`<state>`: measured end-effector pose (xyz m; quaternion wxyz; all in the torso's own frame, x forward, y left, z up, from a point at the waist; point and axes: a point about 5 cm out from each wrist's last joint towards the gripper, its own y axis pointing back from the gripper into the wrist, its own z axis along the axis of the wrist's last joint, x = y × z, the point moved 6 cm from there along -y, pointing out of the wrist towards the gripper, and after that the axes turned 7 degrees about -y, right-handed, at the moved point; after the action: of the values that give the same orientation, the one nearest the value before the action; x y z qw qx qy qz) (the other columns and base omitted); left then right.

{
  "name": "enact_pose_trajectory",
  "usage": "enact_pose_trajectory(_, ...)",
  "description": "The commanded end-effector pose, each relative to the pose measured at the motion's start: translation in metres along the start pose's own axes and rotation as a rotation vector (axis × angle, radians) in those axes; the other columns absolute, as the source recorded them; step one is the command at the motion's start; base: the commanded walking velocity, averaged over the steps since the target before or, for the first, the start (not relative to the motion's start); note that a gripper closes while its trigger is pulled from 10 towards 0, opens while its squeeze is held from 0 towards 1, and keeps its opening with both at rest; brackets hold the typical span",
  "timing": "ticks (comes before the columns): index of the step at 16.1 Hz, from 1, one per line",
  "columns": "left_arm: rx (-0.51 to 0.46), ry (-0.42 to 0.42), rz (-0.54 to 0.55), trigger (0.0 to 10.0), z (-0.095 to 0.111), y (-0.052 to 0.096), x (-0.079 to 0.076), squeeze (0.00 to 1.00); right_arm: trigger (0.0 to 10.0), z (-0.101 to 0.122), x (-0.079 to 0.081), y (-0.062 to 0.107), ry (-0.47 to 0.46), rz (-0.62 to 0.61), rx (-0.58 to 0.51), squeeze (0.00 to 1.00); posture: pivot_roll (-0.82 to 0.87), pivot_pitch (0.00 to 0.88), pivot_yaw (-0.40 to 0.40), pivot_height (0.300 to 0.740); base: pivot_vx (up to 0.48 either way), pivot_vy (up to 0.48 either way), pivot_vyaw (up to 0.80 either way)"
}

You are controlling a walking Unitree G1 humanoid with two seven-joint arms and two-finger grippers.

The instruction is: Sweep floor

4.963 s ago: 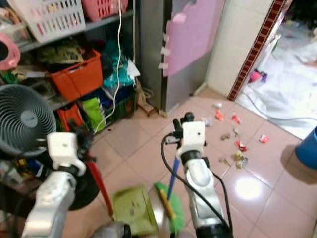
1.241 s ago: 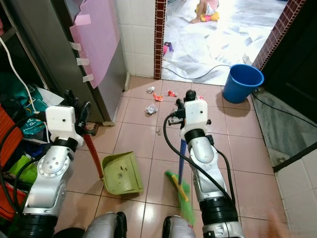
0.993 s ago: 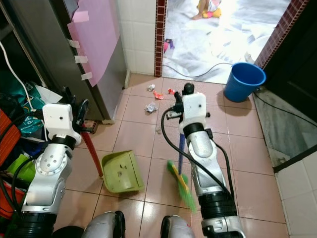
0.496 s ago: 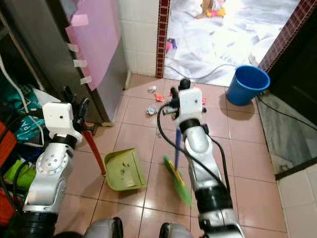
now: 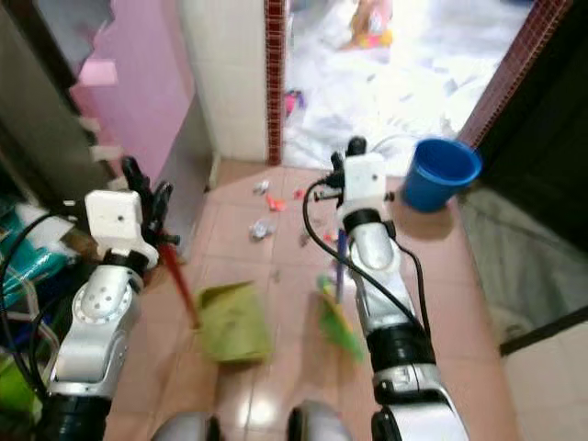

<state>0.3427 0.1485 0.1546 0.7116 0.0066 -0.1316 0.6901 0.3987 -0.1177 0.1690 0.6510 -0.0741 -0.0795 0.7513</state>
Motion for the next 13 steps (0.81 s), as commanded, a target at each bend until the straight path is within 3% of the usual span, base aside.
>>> enact_pose_trajectory(1,-0.057,-0.031,0.022,10.0,0.014,-0.001,0.01,0.0,10.0,0.015,0.02,-0.005,-0.026,0.054,-0.058,0.0,0.08,0.092,-0.045,0.74,0.45,0.0,0.0)
enact_pose_trajectory(4,-0.041,-0.022,0.053,10.0,0.011,0.0,0.0,0.0,10.0,0.009,0.025,0.003,-0.027,0.103,-0.043,0.0,0.05,0.095,-0.08,0.74,0.134,0.0,0.0)
enact_pose_trajectory(8,-0.019,-0.026,0.084,10.0,0.005,0.002,-0.003,0.0,10.0,0.013,0.034,0.006,-0.064,0.135,-0.031,0.0,0.04,0.094,-0.093,0.74,0.0,0.0,0.0)
enact_pose_trajectory(11,0.016,-0.021,0.102,10.0,0.0,0.004,0.002,0.0,10.0,0.032,0.039,0.004,-0.158,0.134,-0.051,0.0,0.04,0.124,-0.084,0.74,0.0,0.0,0.0)
enact_pose_trajectory(13,0.004,-0.086,0.114,10.0,0.001,0.009,0.006,0.0,10.0,0.045,0.04,0.003,-0.184,0.139,-0.082,0.0,0.05,0.13,-0.075,0.74,0.0,0.0,0.0)
